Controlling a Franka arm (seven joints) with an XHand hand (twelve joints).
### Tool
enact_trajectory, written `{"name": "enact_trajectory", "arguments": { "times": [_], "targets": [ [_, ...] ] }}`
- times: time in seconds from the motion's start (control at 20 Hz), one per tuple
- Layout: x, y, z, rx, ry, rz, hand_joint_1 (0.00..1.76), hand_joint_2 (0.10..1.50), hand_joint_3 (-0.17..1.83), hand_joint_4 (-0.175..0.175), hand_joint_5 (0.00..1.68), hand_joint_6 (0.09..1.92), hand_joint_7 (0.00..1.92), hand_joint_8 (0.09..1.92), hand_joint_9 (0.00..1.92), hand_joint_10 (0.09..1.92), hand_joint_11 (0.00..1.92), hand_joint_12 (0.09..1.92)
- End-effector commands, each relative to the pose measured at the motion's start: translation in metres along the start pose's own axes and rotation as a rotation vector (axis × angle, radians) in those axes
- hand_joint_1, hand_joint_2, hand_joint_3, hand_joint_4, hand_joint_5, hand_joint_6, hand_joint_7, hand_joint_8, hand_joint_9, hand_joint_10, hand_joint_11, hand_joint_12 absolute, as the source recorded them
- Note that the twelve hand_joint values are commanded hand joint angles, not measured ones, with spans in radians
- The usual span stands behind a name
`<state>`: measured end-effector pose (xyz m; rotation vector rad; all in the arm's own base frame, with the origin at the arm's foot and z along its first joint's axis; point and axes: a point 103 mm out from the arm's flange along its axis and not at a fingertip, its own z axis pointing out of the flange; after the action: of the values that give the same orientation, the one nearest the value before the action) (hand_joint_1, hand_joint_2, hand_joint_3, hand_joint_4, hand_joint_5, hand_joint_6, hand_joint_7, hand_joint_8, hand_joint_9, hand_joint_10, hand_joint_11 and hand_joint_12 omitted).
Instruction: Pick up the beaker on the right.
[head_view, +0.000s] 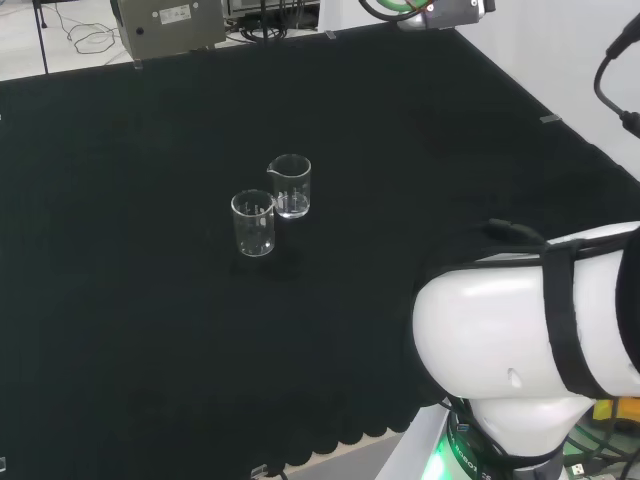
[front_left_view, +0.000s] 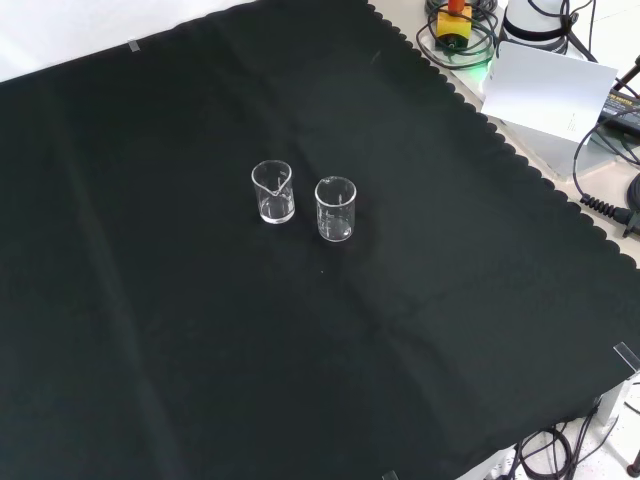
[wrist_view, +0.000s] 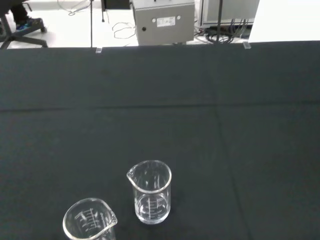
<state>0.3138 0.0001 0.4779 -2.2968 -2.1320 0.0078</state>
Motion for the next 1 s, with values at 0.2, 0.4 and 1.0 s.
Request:
{"name": "enact_trajectory", "arguments": {
  "times": [0.2,0.4,1.0],
  "targets": [
    [-0.013,0.014,0.017,0.026,-0.017,0.078,0.1,1.27,0.31,-0.042,0.34,0.09,0.0,0.4,0.05,0.71,0.0,1.23],
    [-0.023,0.03,0.037,0.055,0.004,0.092,0.1,1.27,0.3,-0.043,0.34,0.09,0.0,0.4,0.05,0.71,0.0,1.23],
    [-0.06,0.119,0.135,0.1,0.122,0.016,0.23,1.22,0.24,-0.052,0.32,0.09,0.01,0.49,0.12,0.72,0.0,1.27]
  ]
}}
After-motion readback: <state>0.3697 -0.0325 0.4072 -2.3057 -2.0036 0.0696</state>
